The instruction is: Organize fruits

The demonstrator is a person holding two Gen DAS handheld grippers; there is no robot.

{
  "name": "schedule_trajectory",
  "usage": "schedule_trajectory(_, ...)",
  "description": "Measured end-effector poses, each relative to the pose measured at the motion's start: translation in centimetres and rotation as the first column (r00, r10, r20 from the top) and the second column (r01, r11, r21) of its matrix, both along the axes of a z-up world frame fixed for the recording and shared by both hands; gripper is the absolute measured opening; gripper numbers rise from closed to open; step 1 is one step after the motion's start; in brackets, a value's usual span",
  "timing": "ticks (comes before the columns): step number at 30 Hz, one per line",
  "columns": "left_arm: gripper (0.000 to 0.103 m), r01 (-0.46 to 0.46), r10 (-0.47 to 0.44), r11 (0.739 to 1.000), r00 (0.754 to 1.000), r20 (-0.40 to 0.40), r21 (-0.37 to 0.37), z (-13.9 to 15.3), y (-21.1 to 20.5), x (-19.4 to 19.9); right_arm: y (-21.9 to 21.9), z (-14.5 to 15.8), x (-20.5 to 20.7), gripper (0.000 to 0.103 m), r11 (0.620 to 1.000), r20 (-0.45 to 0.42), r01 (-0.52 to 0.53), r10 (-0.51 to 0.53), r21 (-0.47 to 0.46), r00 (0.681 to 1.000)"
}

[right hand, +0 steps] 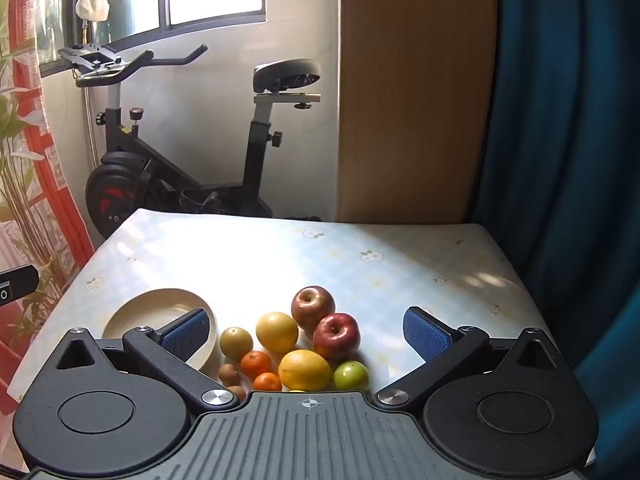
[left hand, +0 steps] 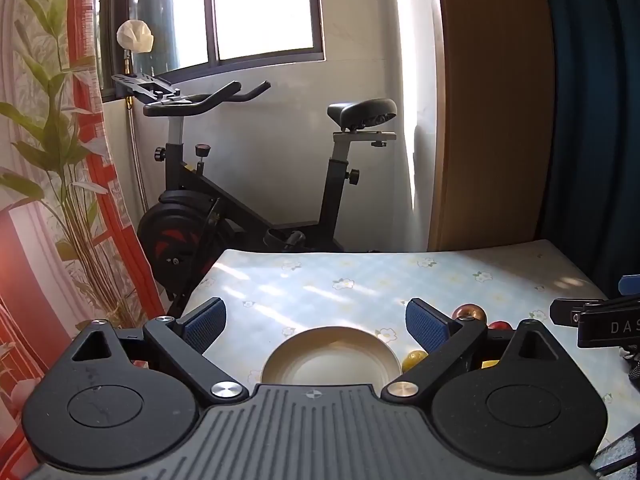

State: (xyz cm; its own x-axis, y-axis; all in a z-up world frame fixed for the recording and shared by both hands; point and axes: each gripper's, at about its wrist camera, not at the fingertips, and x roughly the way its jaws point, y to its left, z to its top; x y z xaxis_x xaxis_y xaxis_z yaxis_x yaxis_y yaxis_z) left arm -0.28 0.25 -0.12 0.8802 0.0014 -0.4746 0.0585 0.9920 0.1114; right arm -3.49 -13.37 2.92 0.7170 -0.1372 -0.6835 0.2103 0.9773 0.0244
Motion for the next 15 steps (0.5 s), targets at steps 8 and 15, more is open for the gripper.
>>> schedule_trajectory(8,0.098,0.01,-0.01,1.0,1.0,-0.008,-0.011,0.09,0.0,0.19,-0.08,0.15,-0.12,0.103,1.0,0.004,-0.002,0.002,-0.002,1.0)
schedule_trajectory(15,0.098,0.007,-0.007,1.0,1.0,-0.01,-0.01,0.09,-0.26,0.25,-0.13,0.18,-0.2,0.103,1.0,0.011,-0.005,0.005,-0.008,1.0)
